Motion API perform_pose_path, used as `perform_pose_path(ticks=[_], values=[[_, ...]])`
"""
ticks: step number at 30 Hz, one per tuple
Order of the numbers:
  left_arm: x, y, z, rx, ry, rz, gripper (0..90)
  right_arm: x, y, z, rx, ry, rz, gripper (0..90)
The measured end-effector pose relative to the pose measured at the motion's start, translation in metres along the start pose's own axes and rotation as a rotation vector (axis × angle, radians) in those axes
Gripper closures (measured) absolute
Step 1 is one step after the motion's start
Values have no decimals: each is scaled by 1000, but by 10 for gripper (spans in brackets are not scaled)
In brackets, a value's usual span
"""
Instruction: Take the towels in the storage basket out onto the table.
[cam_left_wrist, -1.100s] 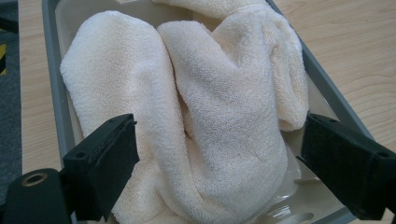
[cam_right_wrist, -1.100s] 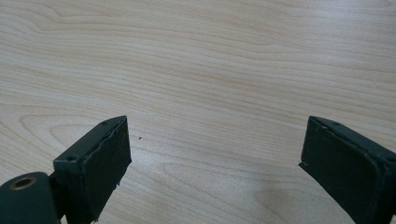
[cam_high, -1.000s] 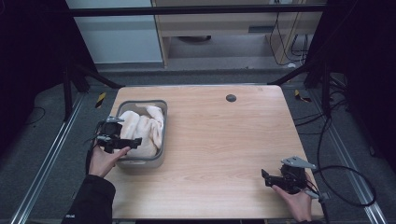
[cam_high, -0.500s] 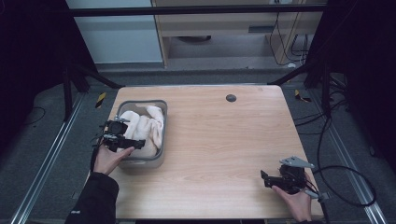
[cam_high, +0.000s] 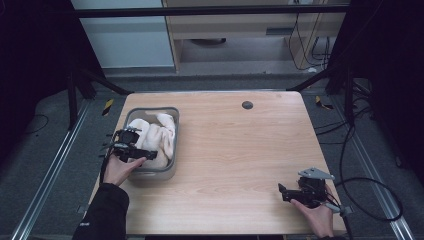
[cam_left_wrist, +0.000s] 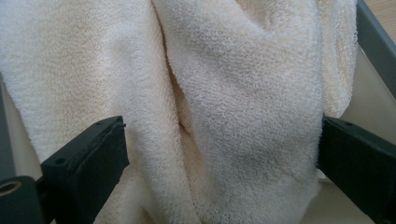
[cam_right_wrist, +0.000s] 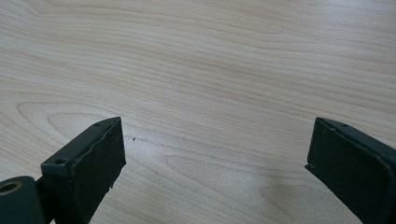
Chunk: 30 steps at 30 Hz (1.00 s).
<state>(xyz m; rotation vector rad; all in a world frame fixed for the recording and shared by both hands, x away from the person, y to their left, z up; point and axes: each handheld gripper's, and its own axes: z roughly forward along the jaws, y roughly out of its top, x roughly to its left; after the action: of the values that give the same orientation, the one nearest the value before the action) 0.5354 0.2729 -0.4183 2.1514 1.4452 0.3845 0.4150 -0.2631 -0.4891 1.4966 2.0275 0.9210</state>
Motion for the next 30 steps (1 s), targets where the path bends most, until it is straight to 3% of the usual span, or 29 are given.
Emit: perform_pose_path(ticks=[16,30], values=[[-6,0,12,17,14,-5,67,1,0,1,12,0,-7,40],[-6,-2,12,29,8,-65,332,1,-1,2,23,8,-12,40]])
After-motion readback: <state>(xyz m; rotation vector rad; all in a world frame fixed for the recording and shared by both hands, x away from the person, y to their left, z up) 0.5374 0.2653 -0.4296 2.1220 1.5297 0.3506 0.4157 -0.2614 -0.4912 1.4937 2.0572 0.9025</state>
